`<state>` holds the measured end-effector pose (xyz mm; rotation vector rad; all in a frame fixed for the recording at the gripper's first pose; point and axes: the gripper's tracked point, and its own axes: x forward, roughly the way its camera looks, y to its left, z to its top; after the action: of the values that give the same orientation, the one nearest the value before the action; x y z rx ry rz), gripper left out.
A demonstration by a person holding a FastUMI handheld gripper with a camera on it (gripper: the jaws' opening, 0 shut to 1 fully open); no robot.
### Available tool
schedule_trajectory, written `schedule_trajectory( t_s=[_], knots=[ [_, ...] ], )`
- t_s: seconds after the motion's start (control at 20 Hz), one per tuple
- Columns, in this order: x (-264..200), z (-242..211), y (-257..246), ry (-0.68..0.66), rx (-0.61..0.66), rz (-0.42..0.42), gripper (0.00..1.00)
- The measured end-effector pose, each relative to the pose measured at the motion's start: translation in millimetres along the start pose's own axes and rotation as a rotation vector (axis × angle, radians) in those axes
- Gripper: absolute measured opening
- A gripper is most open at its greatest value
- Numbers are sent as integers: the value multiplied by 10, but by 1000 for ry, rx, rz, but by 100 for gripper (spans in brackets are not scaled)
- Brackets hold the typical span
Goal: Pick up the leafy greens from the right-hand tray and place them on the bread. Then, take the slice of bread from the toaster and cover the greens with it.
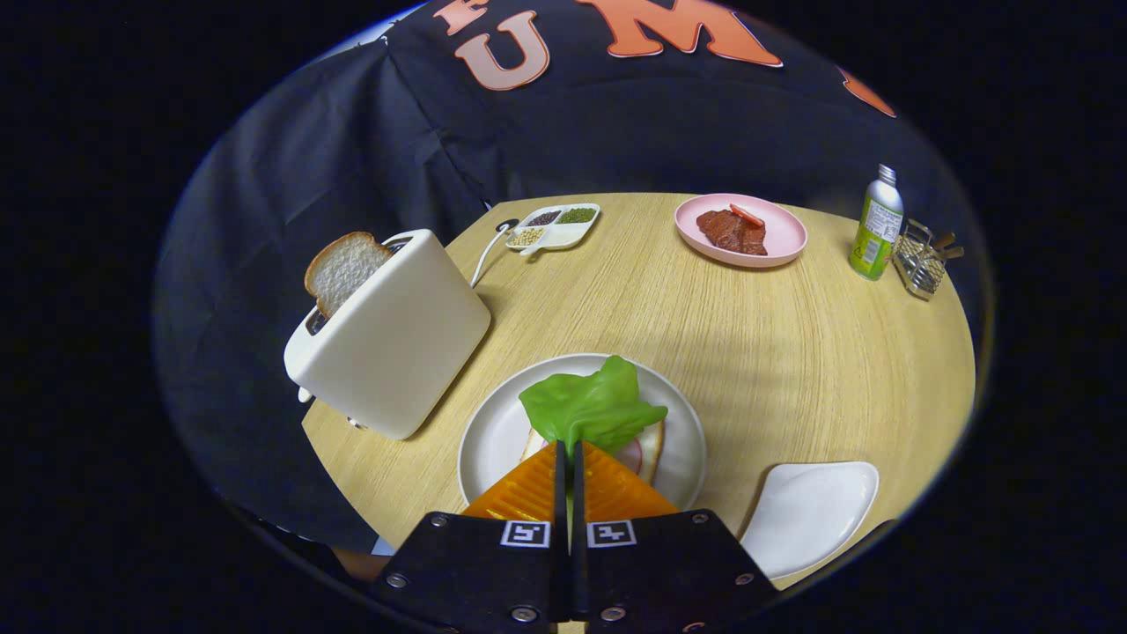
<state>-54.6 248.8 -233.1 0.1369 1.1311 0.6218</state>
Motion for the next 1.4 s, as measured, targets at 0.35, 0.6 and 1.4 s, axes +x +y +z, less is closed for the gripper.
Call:
schedule_trajectory(
  t_s=[0.35,0.6,1.4],
  knots=[
    [152,-57,-82,30,28,7,2],
    [214,-85,-173,33,26,-2,5],
    [-52,343,-6,-13,-127,-102,72]
  ],
)
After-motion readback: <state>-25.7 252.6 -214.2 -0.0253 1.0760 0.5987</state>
